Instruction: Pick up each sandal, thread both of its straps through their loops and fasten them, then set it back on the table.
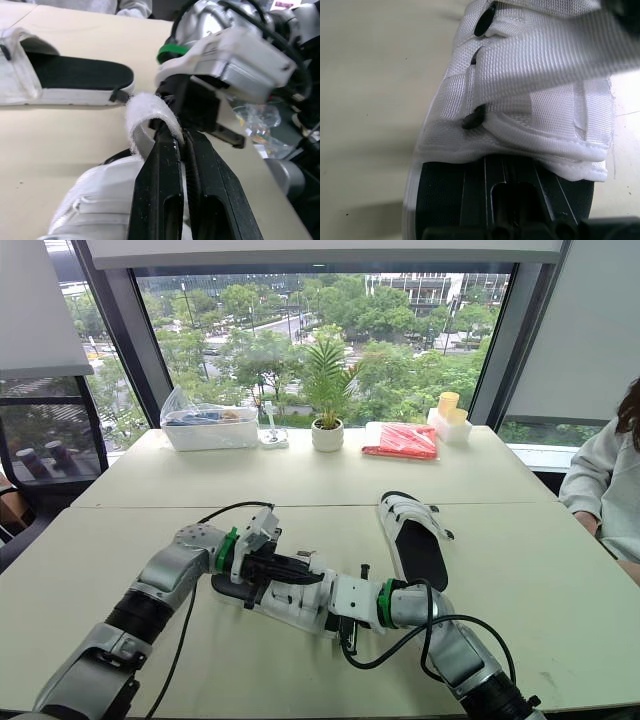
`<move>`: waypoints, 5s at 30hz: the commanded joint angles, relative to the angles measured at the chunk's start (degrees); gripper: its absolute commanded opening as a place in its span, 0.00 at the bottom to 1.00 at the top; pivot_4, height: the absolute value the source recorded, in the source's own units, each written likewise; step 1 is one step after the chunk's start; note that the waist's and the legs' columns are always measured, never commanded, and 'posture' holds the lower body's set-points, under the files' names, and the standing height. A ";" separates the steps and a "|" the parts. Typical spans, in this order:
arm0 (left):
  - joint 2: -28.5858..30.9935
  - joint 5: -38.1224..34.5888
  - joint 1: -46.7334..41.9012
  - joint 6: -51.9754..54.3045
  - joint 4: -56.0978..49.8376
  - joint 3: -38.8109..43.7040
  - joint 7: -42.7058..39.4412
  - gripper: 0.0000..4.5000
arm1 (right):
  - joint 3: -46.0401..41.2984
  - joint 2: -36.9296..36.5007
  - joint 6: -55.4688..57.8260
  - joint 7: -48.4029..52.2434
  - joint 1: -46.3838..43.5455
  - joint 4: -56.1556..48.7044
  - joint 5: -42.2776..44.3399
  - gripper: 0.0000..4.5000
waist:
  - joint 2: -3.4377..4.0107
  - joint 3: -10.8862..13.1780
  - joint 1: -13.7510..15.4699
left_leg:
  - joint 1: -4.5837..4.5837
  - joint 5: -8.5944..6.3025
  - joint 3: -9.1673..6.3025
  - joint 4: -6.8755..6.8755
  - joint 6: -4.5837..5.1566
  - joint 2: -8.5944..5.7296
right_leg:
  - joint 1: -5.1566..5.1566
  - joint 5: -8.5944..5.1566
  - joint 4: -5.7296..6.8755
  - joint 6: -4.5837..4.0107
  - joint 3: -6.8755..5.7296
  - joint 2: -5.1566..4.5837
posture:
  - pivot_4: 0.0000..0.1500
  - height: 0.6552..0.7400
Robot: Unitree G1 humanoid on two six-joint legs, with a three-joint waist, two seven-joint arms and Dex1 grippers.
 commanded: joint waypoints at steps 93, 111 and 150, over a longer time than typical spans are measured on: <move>-9.14 3.81 -26.46 12.09 34.89 14.94 -7.64 0.01 | 7.09 -0.76 4.28 1.57 5.37 6.72 -3.86 0.00 | -0.18 0.64 -0.11 | 0.56 -0.11 -1.43 0.41 0.14 -0.15 | 0.91 0.03 -0.01 0.10 -0.15 0.59 | 1.00 0.97; -8.50 18.87 -22.76 -10.45 40.96 6.68 5.84 0.01 | 7.11 -0.77 4.64 1.42 5.43 6.58 -3.79 0.00 | -0.17 0.64 0.00 | 0.56 -0.10 -1.43 0.41 0.10 -0.14 | 0.89 0.04 -0.01 0.09 -0.14 0.46 | 1.00 0.97; 2.49 15.34 -20.14 10.70 37.98 12.61 -2.97 0.67 | -0.63 -13.84 9.45 2.71 5.49 -16.34 -1.61 0.00 | 0.07 1.11 0.62 | -1.33 0.22 -1.52 0.77 -0.45 -0.79 | -0.64 0.08 0.09 0.44 -0.32 0.03 | 1.00 0.97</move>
